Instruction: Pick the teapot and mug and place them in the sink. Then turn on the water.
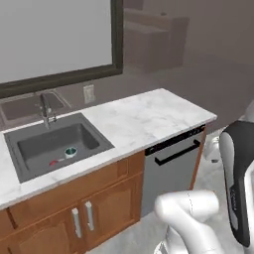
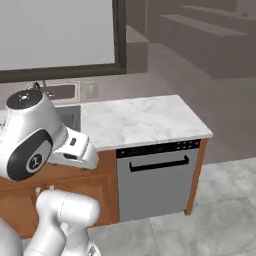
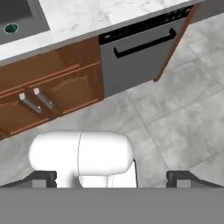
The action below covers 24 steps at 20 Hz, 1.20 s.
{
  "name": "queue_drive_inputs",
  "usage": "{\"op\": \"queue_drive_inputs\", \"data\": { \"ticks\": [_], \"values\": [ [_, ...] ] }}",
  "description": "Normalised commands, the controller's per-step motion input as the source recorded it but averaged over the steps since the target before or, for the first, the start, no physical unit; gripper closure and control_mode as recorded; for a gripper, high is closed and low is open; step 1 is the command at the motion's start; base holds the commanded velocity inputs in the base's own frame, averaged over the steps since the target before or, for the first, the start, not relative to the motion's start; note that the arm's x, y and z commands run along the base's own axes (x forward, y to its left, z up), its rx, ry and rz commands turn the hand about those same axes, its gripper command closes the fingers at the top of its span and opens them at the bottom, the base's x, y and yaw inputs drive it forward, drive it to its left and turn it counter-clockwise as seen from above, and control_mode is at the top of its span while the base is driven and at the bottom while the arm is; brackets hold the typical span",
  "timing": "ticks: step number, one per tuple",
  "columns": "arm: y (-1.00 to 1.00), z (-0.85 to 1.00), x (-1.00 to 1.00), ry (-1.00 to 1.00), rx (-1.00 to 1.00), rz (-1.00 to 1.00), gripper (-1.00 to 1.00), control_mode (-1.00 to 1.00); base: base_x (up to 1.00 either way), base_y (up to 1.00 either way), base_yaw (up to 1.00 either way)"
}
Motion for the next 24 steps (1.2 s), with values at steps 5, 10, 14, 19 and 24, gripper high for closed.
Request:
{"op": "queue_drive_inputs", "data": {
  "ticks": [5,10,14,19,24],
  "values": [
    [0.00,0.00,0.00,0.00,0.00,0.00,-1.00,1.00,0.00,-0.54,-0.64],
    [0.00,0.00,0.00,0.00,0.00,0.00,-1.00,1.00,0.09,-0.48,-0.67],
    [0.00,0.00,0.00,0.00,0.00,0.00,-1.00,1.00,0.22,-0.40,-0.64],
    [0.00,0.00,0.00,0.00,0.00,0.00,-1.00,1.00,0.30,-0.38,-0.55],
    [0.00,0.00,0.00,0.00,0.00,0.00,-1.00,1.00,0.40,-0.31,-0.47]
  ]
}}
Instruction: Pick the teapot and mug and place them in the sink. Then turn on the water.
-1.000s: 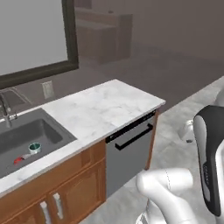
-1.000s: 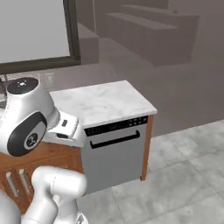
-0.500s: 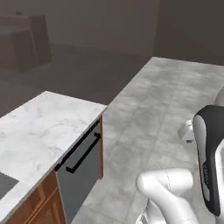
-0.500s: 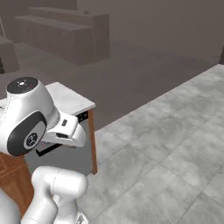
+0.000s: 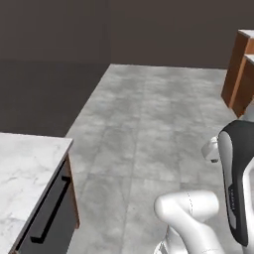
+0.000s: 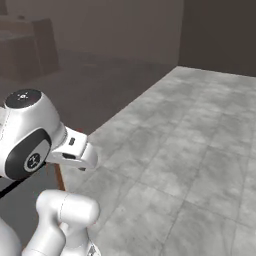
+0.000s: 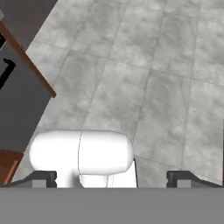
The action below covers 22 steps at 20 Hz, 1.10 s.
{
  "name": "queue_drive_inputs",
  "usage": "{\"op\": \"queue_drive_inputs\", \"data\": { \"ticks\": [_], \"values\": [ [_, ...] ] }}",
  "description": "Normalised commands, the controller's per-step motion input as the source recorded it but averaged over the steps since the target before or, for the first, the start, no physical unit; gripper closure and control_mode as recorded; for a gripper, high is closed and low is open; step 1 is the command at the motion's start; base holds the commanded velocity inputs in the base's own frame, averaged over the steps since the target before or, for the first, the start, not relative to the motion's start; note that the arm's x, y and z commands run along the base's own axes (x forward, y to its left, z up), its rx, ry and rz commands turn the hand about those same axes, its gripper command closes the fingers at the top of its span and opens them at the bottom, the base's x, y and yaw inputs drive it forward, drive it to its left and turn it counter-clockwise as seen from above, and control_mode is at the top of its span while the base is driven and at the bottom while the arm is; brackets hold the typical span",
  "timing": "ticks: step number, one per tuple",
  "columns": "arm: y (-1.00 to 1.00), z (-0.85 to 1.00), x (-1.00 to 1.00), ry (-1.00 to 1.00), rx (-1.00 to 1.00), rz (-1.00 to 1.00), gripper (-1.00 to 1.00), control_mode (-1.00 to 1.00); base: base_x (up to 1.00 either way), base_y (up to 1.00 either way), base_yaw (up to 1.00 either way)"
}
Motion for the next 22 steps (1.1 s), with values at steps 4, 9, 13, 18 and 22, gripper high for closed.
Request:
{"op": "queue_drive_inputs", "data": {
  "ticks": [4,9,13,18,22],
  "values": [
    [0.00,0.00,0.00,0.00,0.00,0.00,-1.00,1.00,0.74,-0.05,-0.32],
    [0.00,0.00,0.00,0.00,0.00,0.00,-1.00,1.00,0.92,-0.35,-0.20],
    [0.00,0.00,0.00,0.00,0.00,0.00,-1.00,1.00,0.93,-0.79,-0.11],
    [0.00,0.00,0.00,0.00,0.00,0.00,-1.00,1.00,0.97,-0.54,-0.12],
    [0.00,0.00,0.00,0.00,0.00,0.00,-1.00,1.00,1.00,-0.09,-0.07]
  ]
}}
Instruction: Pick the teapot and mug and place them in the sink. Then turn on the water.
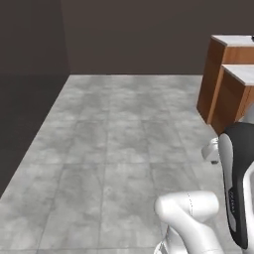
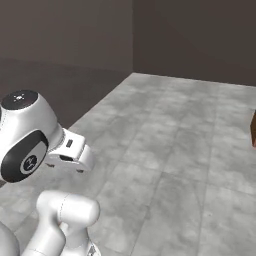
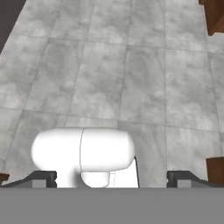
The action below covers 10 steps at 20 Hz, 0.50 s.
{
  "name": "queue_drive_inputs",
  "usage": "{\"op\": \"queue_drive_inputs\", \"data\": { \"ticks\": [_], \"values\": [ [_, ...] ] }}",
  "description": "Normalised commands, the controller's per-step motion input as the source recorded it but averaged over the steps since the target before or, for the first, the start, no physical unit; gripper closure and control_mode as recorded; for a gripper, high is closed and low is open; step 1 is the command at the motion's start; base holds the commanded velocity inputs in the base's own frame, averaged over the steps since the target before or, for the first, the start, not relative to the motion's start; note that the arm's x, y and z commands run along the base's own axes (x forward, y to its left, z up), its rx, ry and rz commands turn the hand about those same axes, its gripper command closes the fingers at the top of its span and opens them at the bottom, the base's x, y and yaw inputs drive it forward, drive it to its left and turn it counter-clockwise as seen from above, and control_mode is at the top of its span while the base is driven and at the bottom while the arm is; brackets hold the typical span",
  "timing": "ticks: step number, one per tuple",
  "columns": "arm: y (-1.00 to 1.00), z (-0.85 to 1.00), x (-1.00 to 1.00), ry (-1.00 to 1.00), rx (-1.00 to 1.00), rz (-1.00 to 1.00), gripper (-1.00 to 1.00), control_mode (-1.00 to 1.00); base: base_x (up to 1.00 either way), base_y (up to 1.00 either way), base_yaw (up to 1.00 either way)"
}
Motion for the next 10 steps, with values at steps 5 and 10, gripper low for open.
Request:
{"op": "queue_drive_inputs", "data": {
  "ticks": [5,10],
  "values": [
    [0.00,0.00,0.00,0.00,0.00,0.00,-1.00,1.00,1.00,0.01,-0.04],
    [0.00,0.00,0.00,0.00,0.00,0.00,-1.00,1.00,0.87,0.29,-0.03]
  ]
}}
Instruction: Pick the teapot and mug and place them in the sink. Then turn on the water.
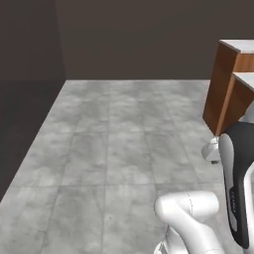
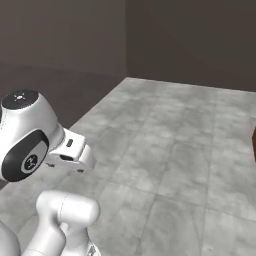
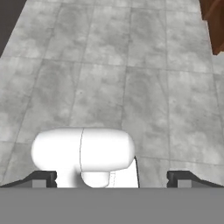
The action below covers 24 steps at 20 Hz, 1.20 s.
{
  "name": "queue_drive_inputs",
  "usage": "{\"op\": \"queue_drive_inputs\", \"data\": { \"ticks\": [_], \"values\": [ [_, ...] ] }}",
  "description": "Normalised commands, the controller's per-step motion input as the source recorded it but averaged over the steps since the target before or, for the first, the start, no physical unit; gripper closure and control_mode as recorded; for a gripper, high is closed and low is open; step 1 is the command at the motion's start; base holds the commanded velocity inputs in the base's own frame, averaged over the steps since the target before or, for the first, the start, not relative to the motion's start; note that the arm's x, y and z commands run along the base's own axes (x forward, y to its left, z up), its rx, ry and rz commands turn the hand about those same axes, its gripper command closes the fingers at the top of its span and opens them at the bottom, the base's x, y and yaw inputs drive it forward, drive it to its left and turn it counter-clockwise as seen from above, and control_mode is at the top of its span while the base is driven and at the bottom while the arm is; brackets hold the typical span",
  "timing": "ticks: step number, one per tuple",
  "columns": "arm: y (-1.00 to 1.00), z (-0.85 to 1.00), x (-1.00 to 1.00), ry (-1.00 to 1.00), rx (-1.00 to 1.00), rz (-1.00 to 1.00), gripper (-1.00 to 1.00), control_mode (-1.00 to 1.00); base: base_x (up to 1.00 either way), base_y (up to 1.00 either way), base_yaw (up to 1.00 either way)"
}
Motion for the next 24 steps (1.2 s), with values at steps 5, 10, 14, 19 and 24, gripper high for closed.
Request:
{"op": "queue_drive_inputs", "data": {
  "ticks": [5,10,14,19,24],
  "values": [
    [0.00,0.00,0.00,0.00,0.00,0.00,-1.00,1.00,0.99,0.42,-0.10],
    [0.00,0.00,0.00,0.00,0.00,0.00,-1.00,1.00,1.00,0.53,-0.12],
    [0.00,0.00,0.00,0.00,0.00,0.00,-1.00,1.00,1.00,0.40,-0.13],
    [0.00,0.00,0.00,0.00,0.00,0.00,-1.00,1.00,1.00,0.22,-0.14],
    [0.00,0.00,0.00,0.00,0.00,0.00,-1.00,1.00,1.00,0.07,-0.13]
  ]
}}
